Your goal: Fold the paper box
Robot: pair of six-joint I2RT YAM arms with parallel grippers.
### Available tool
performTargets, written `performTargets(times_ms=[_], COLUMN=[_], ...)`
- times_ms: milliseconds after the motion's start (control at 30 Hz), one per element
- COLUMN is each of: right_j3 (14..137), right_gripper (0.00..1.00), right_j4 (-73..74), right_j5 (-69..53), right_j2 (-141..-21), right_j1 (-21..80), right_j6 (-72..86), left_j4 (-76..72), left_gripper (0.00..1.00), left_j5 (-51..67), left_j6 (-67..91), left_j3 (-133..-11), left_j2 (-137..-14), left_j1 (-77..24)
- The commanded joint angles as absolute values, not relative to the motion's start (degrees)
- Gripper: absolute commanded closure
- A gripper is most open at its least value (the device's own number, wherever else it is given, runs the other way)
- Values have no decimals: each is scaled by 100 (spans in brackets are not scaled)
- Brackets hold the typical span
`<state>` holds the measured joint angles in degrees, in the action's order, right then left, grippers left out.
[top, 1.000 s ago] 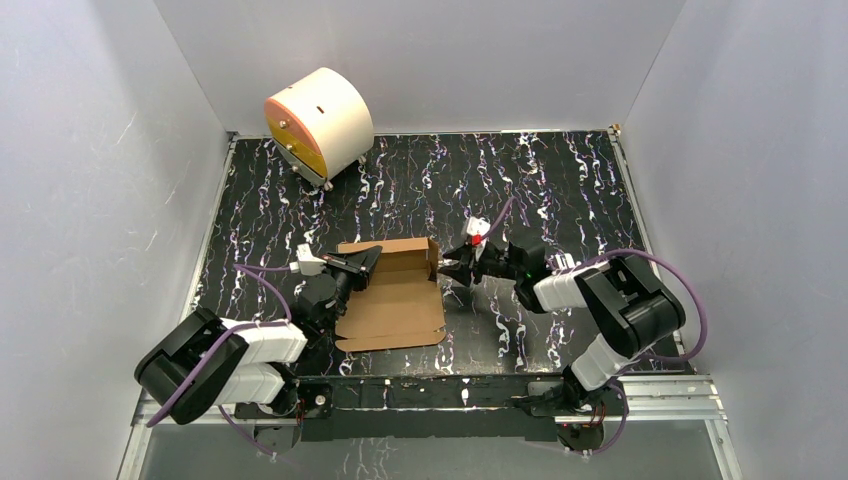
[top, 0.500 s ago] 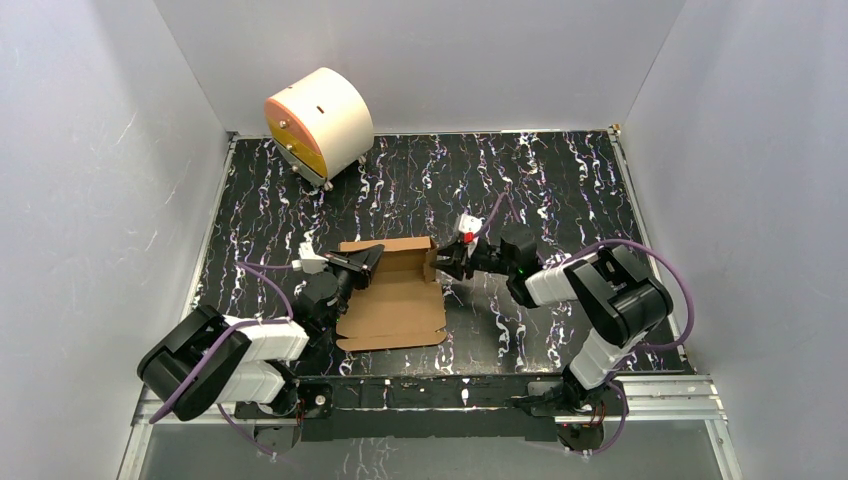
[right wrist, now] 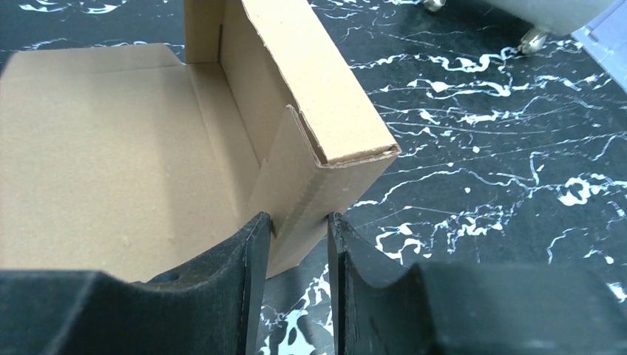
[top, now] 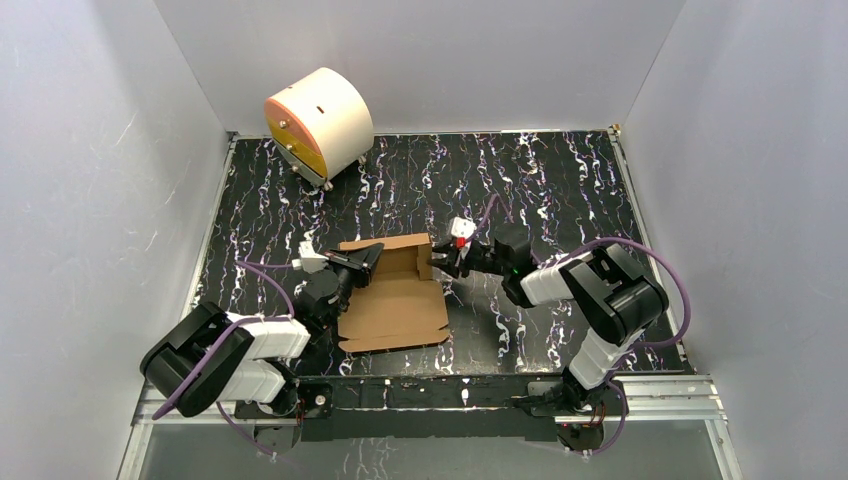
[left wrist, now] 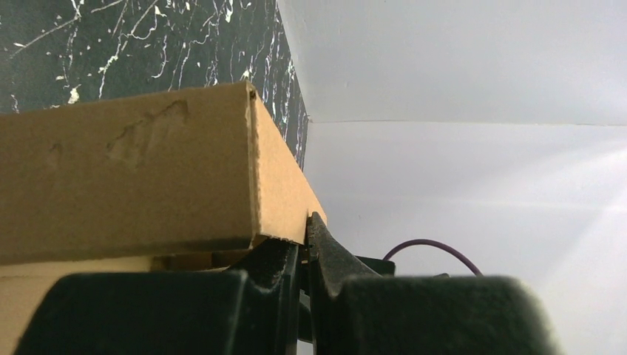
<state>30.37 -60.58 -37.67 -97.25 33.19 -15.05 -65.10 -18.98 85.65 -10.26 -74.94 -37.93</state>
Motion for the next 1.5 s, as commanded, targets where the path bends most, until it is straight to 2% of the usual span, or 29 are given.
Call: performTargets(times_ms=[0,400,800,1100,1467], right_j3=[3403,3672,3817,3970,4020], right_gripper=[59,59,59,65,79], right_j4=[-6004,-5585,-6170,-6651,-7051], right_j5=[-3431,-3103,-2778,-2653,-2183], right_j2=[-9765,-9759,-9932,-10184,-10391], right_j1=[3539,3644,3743,3744,3825], right_j6=[-2128,-2570,-2255,-1636,-1379], left_j4=[-6247,-6247,-6243,-6274,-6342], left_gripper=[97,97,97,97,95], left_j5=[-1518,-1288,-1017,-865,-849], left_j6=[8462,8641,8894,9019,9136], left_j3=[-1150,-1158,-1210,-1240,-1175], left_j2=[-7597,-7409,-7453,-7656,-7752], left_j1=[-3857,-3857,-3857,-3856,-3854])
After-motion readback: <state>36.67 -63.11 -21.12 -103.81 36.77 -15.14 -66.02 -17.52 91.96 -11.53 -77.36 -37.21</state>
